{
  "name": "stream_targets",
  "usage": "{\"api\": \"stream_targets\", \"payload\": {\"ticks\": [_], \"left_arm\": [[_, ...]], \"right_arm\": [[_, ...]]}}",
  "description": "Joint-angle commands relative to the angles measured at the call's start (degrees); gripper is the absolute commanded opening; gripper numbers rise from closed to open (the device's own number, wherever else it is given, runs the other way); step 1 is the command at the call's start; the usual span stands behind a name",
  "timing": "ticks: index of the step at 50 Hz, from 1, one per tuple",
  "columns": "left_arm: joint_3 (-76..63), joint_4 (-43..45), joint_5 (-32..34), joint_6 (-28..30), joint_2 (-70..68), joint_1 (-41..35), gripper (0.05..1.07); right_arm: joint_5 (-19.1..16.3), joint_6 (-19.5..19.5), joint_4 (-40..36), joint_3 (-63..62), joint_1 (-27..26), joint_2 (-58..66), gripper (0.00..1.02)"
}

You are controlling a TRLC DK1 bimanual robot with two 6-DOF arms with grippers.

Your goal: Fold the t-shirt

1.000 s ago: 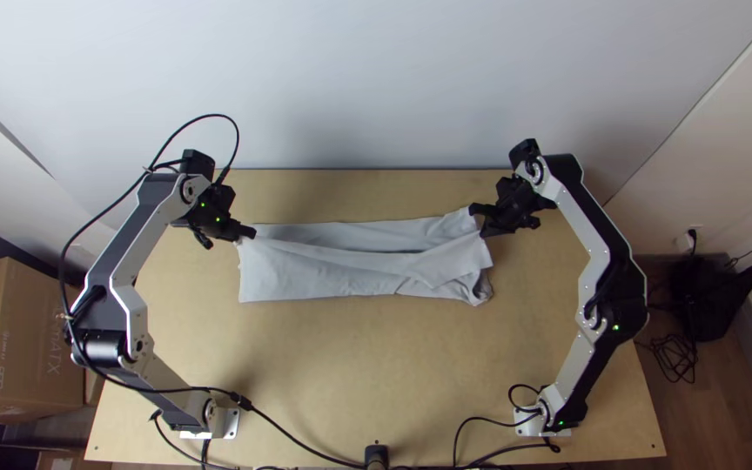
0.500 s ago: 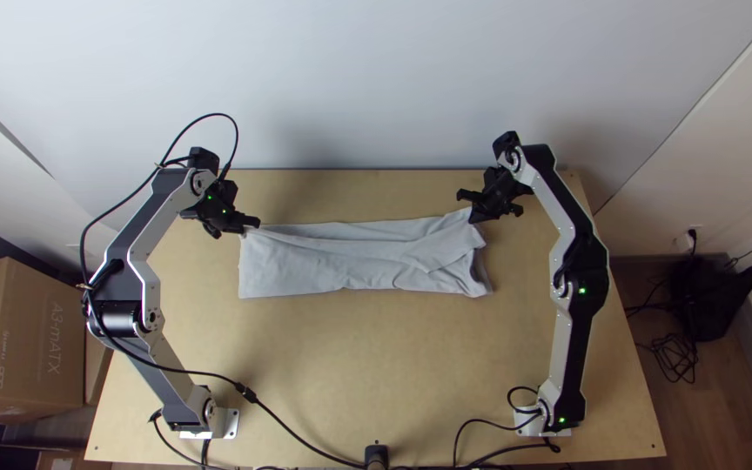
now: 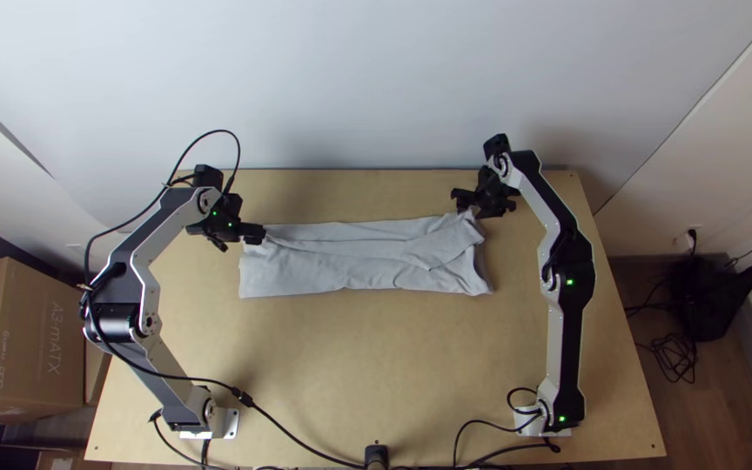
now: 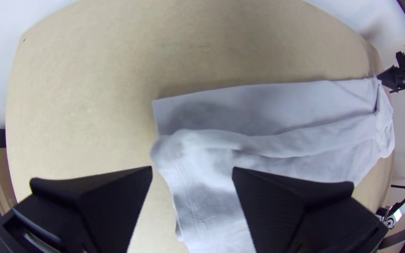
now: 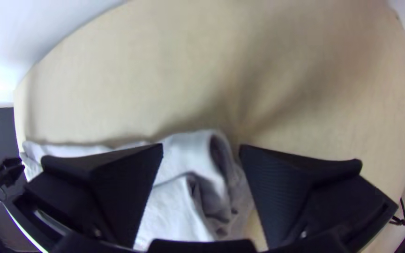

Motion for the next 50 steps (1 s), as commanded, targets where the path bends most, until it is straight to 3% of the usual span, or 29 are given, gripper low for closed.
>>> {"api": "stream_targets", "payload": {"ticks": [1, 6, 13, 19, 24, 31, 35, 41, 50], "left_arm": [[-1.45, 1.34, 1.28, -1.63, -4.26, 2.75, 1.03], [-2.06, 0.99, 5.32, -2.07, -5.93, 5.74, 1.03], [-2.42, -2.35, 14.29, -2.78, -6.54, 10.05, 1.03], [-5.40, -1.38, 22.37, -3.13, -7.07, 13.91, 1.03], [-8.39, -0.33, 27.21, -3.48, -7.51, 16.29, 1.03], [-12.08, 1.78, 29.14, -3.83, -7.68, 17.60, 1.03], [-14.90, 4.42, 29.14, -4.45, -7.77, 17.60, 1.03], [-18.32, 7.32, 29.23, -5.50, -7.68, 16.90, 1.03], [-21.49, 10.66, 29.14, -7.70, -7.33, 14.62, 1.03]], "right_arm": [[2.71, 1.76, 7.00, -5.58, -1.00, -7.56, 0.99], [3.32, 2.29, 13.16, -11.55, -2.40, -13.71, 0.99], [1.56, 5.28, 13.86, -15.95, -4.51, -20.30, 0.99], [-6.70, 10.47, 13.86, -17.97, -6.88, -25.23, 0.99], [-17.16, 15.91, 13.77, -18.59, -8.91, -28.92, 0.99], [-33.50, 23.56, 13.68, -18.59, -11.54, -32.70, 0.99], [-39.57, 25.23, 13.60, -18.85, -12.07, -34.54, 0.99], [-44.93, 25.41, 13.42, -19.73, -12.51, -36.92, 0.99], [-46.60, 25.41, 13.16, -21.75, -12.51, -40.17, 0.99]]}}
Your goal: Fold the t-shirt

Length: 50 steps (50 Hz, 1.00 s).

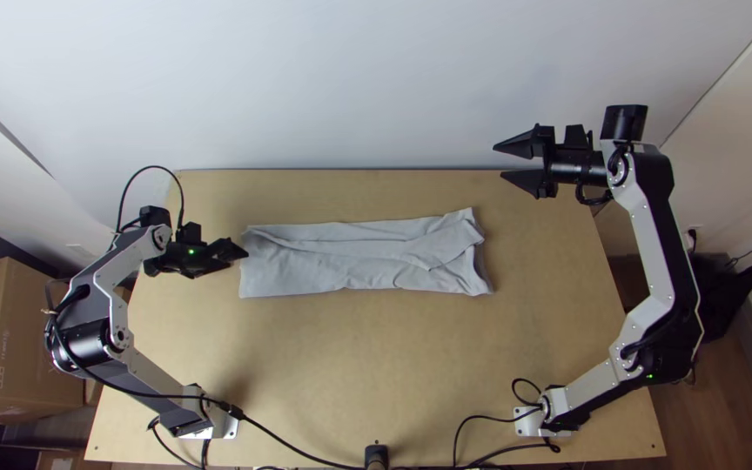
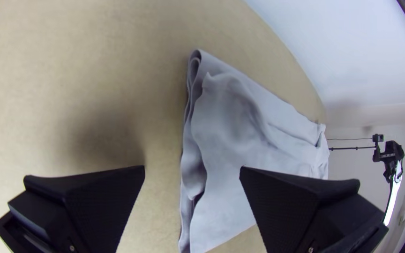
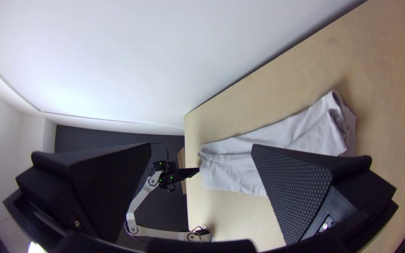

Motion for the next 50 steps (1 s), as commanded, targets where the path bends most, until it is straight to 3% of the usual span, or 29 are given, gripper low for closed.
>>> {"api": "stream_targets", "payload": {"ticks": [1, 11, 22, 24, 25, 28, 30, 31, 38, 50], "left_arm": [[-2.08, 1.24, 0.83, -2.02, -0.84, -1.82, 1.03], [-3.13, 4.14, 0.40, -5.97, -0.31, -6.83, 1.03], [-3.57, 8.27, -6.37, -9.84, 0.57, -12.37, 1.01], [-3.84, 8.80, -7.95, -10.37, 0.57, -12.90, 0.91], [-4.01, 9.06, -8.48, -10.37, 0.48, -13.07, 0.81], [-4.98, 10.82, -9.01, -10.81, -0.40, -13.16, 0.44], [-5.77, 12.31, -9.98, -10.98, -1.02, -12.98, 0.14], [-6.04, 12.66, -10.06, -10.98, -1.19, -12.81, 0.07], [-7.88, 12.84, -10.06, -8.61, -2.95, -9.64, 0.08], [-6.91, 8.01, -9.98, 0.88, -6.11, 4.68, 0.08]], "right_arm": [[-1.05, 1.54, -0.55, -2.15, -0.34, -2.88, 0.99], [-0.96, 1.45, -0.46, -3.29, 0.37, -5.52, 0.99], [-1.05, 1.45, -0.55, -3.55, 0.37, -7.28, 0.99], [-1.05, 1.45, -0.46, -3.73, 0.37, -7.54, 0.99], [-1.05, 1.45, -0.46, -3.82, 0.37, -7.63, 0.99], [-1.05, 1.45, -0.46, -3.99, 0.37, -7.98, 0.99], [-1.05, 1.45, -0.46, -4.08, 0.37, -8.15, 0.99], [-1.05, 1.45, -0.55, -4.17, 0.37, -8.15, 0.99], [-1.05, 1.28, -0.46, -5.40, 0.37, -8.77, 0.99], [-0.96, 0.40, -0.29, -7.86, 0.63, -9.21, 0.99]]}}
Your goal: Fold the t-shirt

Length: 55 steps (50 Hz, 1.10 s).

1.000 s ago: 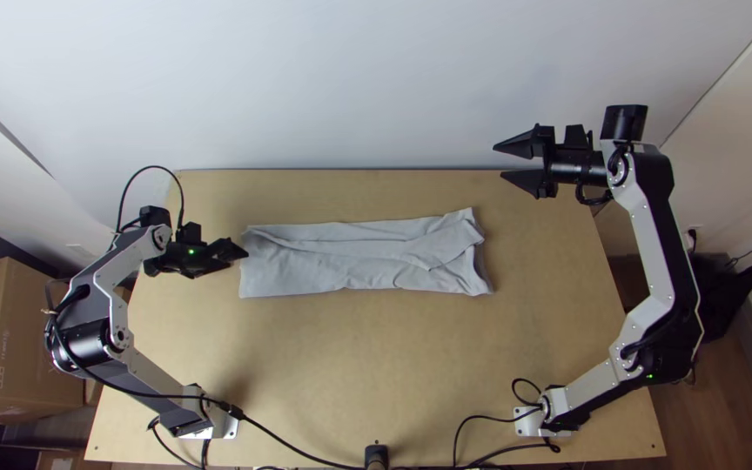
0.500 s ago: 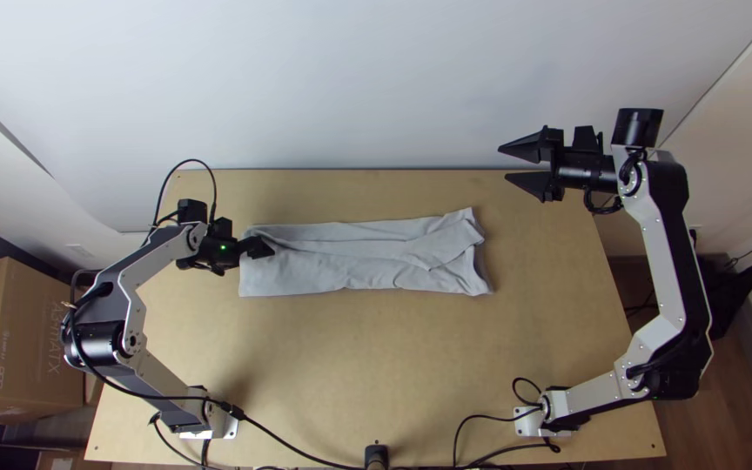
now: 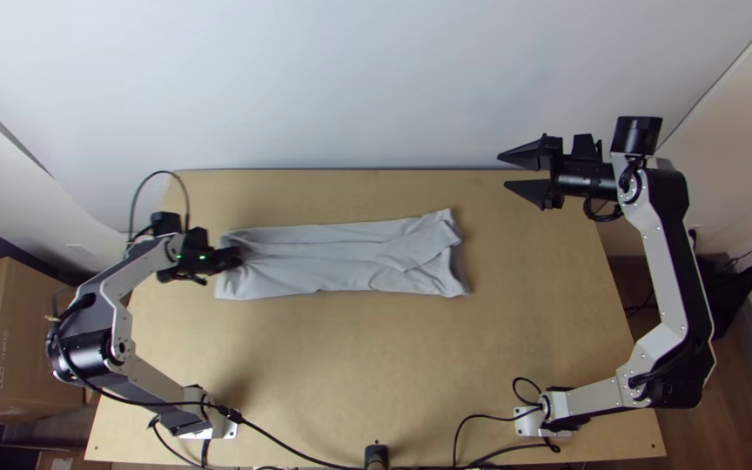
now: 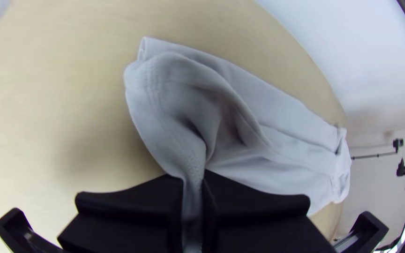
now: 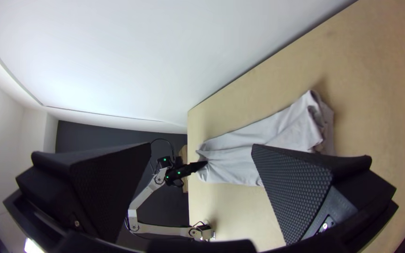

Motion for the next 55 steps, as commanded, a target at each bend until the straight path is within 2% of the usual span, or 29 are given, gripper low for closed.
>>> {"api": "stream_targets", "payload": {"ticks": [1, 12, 18, 25, 29, 36, 45, 55], "left_arm": [[0.50, -3.14, -0.82, 6.24, -2.62, 7.49, 0.08], [5.51, -11.05, -1.43, 18.29, -2.70, 19.79, 0.08], [8.58, -14.75, -8.20, 22.77, -3.23, 21.90, 0.08], [10.25, -17.21, -14.35, 26.02, -6.48, 20.50, 0.08], [11.40, -17.47, -17.08, 26.28, -9.56, 17.33, 0.08], [12.45, -18.09, -24.28, 26.11, -14.39, 7.84, 0.08], [13.33, -17.91, -39.05, 25.40, -18.26, -8.60, 0.08], [17.55, -18.35, -54.52, 24.70, -16.42, -26.35, 0.08]], "right_arm": [[-0.85, 0.00, -0.18, -1.85, 0.48, -1.65, 0.99], [-0.85, -1.58, 0.09, -3.43, 0.13, -1.65, 0.99], [-0.68, -3.34, 0.18, -3.96, -0.05, -1.73, 0.98], [3.28, -4.74, 0.18, -4.66, -0.14, -1.91, 0.98], [6.53, -6.32, -0.09, -4.92, 0.04, -2.61, 0.98], [8.64, -7.47, -0.70, -5.98, 0.48, -4.37, 0.98], [9.78, -8.87, -1.41, -8.18, -0.05, -7.01, 0.98], [9.78, -9.84, -2.28, -9.93, -1.54, -9.12, 0.98]]}}
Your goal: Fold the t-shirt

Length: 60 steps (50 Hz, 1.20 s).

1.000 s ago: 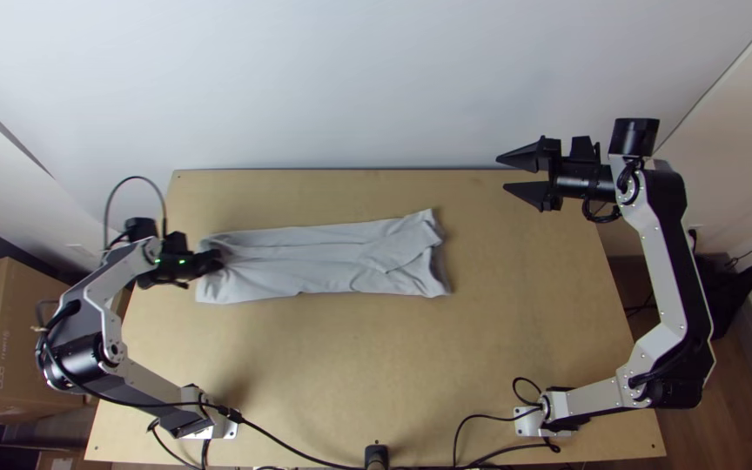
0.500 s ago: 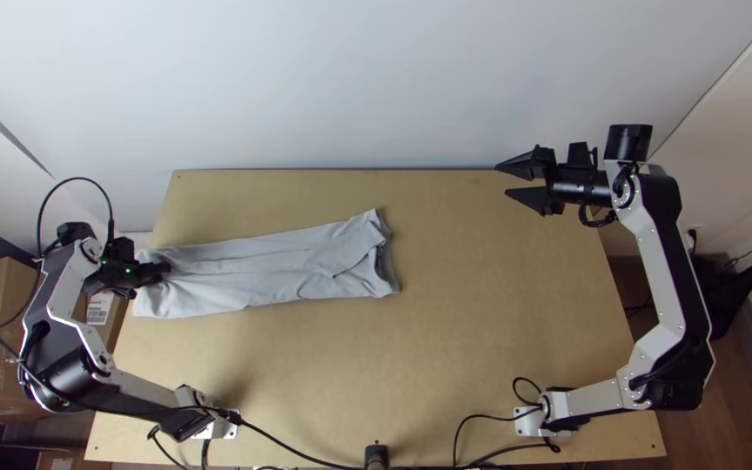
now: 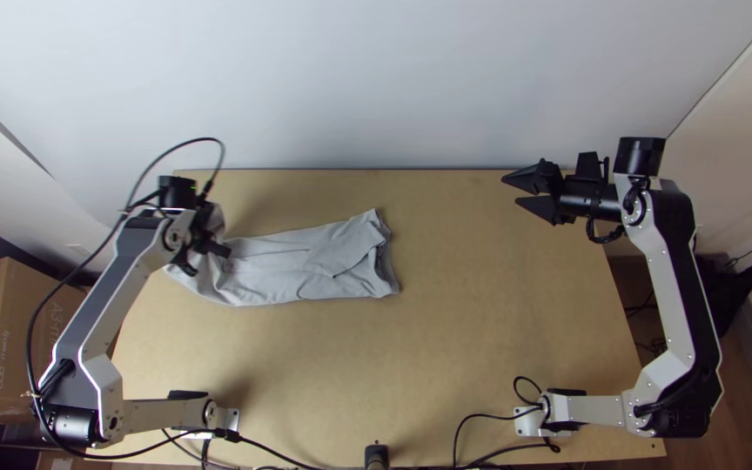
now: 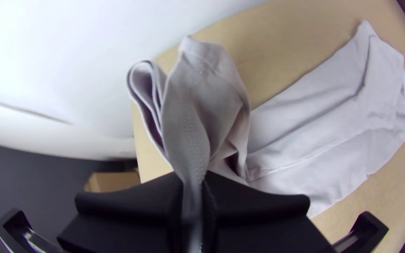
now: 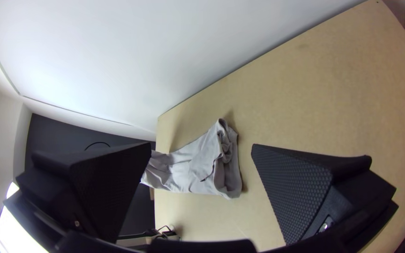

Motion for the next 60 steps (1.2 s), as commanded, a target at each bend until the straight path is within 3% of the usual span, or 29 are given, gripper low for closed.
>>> {"api": "stream_targets", "payload": {"ticks": [1, 19, 52, 60], "left_arm": [[4.24, -1.68, -6.24, -0.30, 0.85, -7.74, 0.08], [18.13, -8.36, -21.80, -3.03, 14.21, -27.86, 0.08], [54.87, -29.54, -30.24, -18.94, 47.26, -41.66, 0.08], [57.33, -29.19, -30.94, -20.34, 51.92, -44.56, 0.08]], "right_arm": [[0.25, -1.14, -1.26, -1.65, -1.11, -2.10, 0.98], [0.69, -1.84, -1.61, -4.46, -1.46, -5.44, 0.98], [0.78, -2.20, -0.12, -17.91, -4.53, -15.55, 0.98], [0.69, -2.55, 0.06, -21.34, -5.85, -18.01, 0.98]]}}
